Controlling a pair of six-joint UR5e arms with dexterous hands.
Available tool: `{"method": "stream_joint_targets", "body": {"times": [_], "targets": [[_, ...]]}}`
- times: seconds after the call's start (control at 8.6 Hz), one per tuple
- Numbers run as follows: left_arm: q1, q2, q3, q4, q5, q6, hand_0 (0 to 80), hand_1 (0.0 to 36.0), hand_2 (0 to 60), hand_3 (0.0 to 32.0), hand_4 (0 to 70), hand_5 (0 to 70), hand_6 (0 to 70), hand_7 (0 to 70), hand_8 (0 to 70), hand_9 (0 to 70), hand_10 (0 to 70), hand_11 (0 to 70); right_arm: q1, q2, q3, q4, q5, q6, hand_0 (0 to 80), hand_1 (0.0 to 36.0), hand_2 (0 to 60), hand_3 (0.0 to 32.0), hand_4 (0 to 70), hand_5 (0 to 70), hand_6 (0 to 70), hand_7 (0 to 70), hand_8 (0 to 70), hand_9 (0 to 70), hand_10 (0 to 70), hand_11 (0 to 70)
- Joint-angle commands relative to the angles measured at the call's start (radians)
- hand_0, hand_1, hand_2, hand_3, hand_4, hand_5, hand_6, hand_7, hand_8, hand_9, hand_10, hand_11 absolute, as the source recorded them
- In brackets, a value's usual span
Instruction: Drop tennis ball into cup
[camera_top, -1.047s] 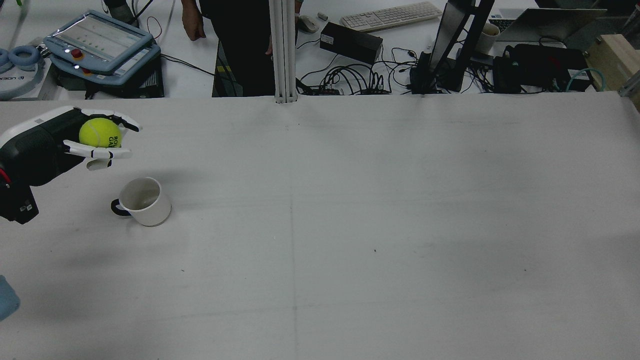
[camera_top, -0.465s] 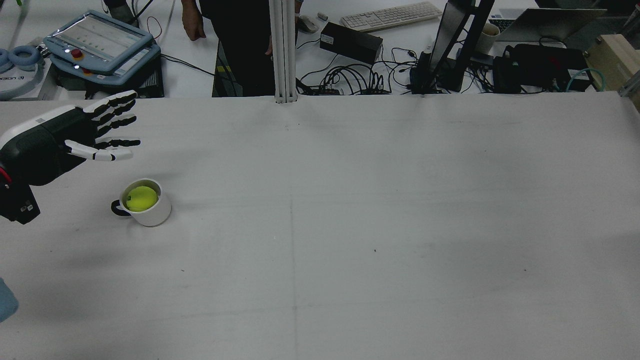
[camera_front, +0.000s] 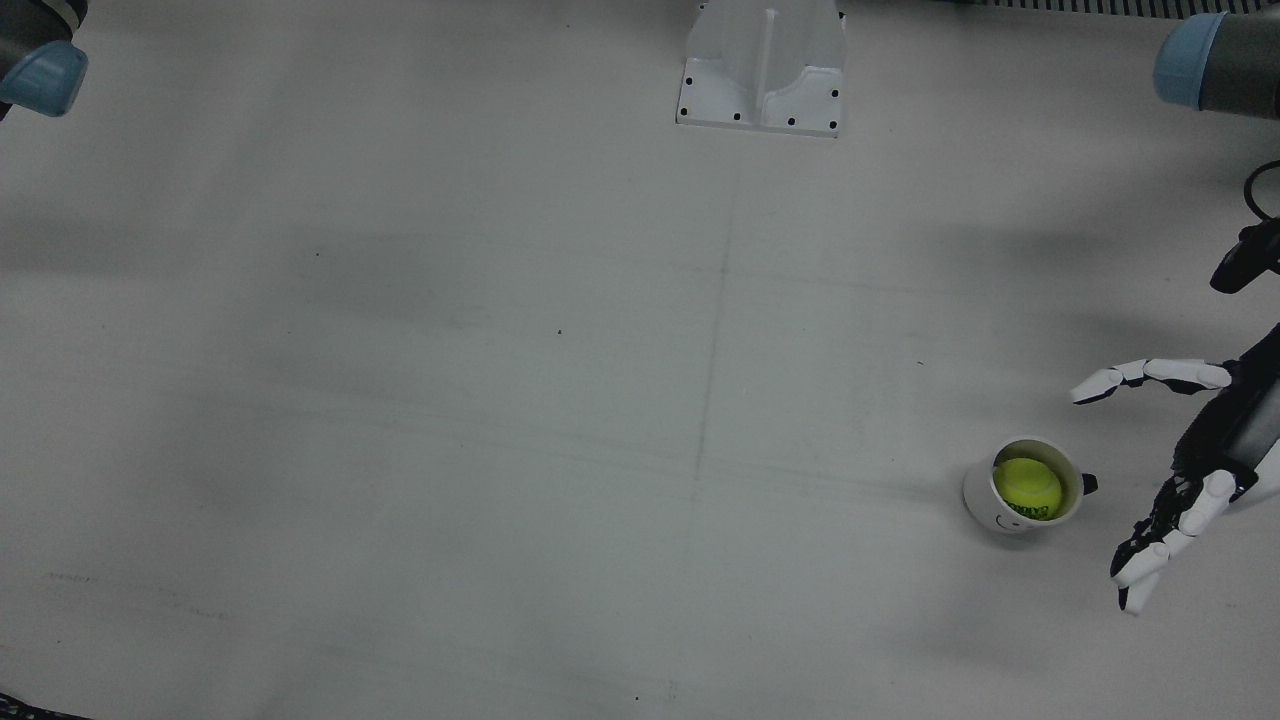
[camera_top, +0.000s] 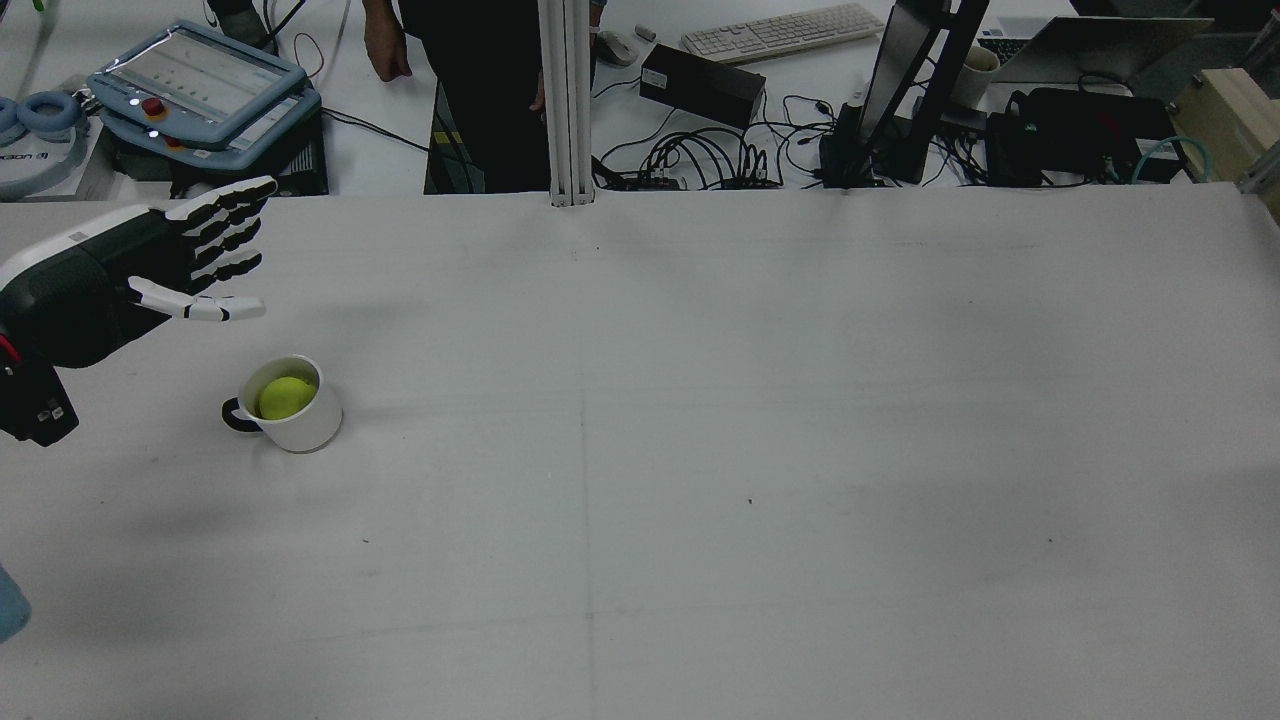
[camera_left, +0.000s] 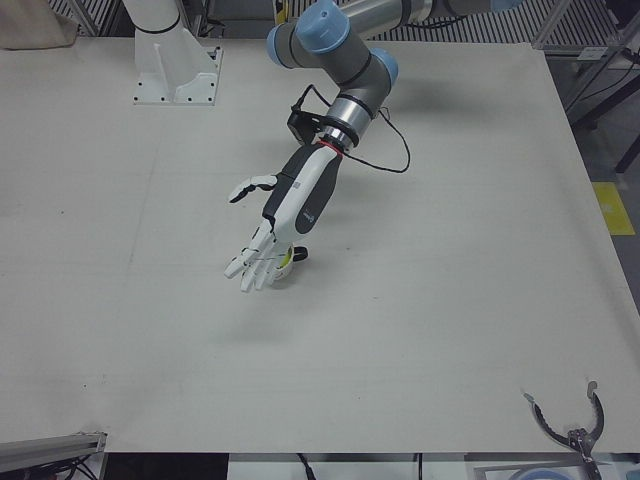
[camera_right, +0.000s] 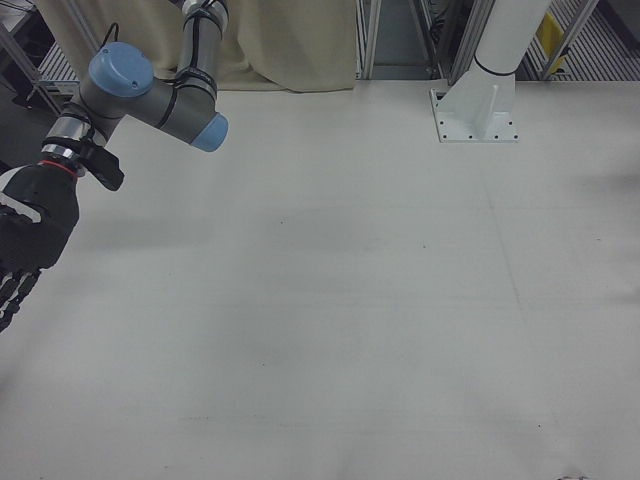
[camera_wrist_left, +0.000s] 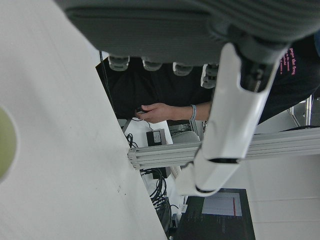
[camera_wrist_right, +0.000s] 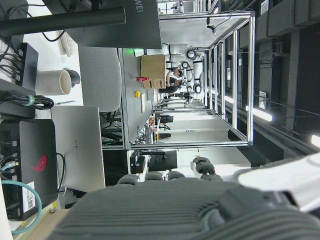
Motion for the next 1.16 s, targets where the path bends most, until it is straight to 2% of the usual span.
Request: {"method": "stream_joint_targets", "body": {"times": [0.0,0.12,0.47,0.7,1.05], "targets": [[-0.165,-0.011,-0.070,0.034,0.040,0.012,72.2,36.0,49.2,0.0,4.5,10.7,2.3,0.0,0.0,0.0,1.8,6.6,0.000,0.000,0.000,0.000,-0.001,0.000,0.0,0.0,0.0,0.0,0.0,0.0,0.0,0.0,0.0,0.0,0.0,0.0],[-0.288,-0.026,-0.061,0.028,0.072,0.054,72.8,36.0,48.0,0.0,2.9,10.7,2.3,0.0,0.0,0.0,1.7,6.5,0.000,0.000,0.000,0.000,-0.001,0.000,0.0,0.0,0.0,0.0,0.0,0.0,0.0,0.0,0.0,0.0,0.0,0.0],[-0.497,-0.022,0.025,-0.001,0.092,0.069,76.8,36.0,51.0,0.0,0.0,11.2,1.3,0.0,0.0,0.0,0.0,3.9,0.000,0.000,0.000,0.000,-0.001,0.000,0.0,0.0,0.0,0.0,0.0,0.0,0.0,0.0,0.0,0.0,0.0,0.0],[-0.518,0.022,0.016,0.000,0.097,0.067,80.0,36.0,53.6,0.0,0.0,11.8,1.1,0.0,0.0,0.0,0.0,2.5,0.000,0.000,0.000,0.000,0.000,0.000,0.0,0.0,0.0,0.0,0.0,0.0,0.0,0.0,0.0,0.0,0.0,0.0],[-0.518,0.024,0.007,0.008,0.097,0.065,80.0,36.0,54.5,0.0,0.0,12.0,1.5,0.0,0.0,0.0,0.0,2.8,0.000,0.000,0.002,0.000,-0.001,0.000,0.0,0.0,0.0,0.0,0.0,0.0,0.0,0.0,0.0,0.0,0.0,0.0]]}}
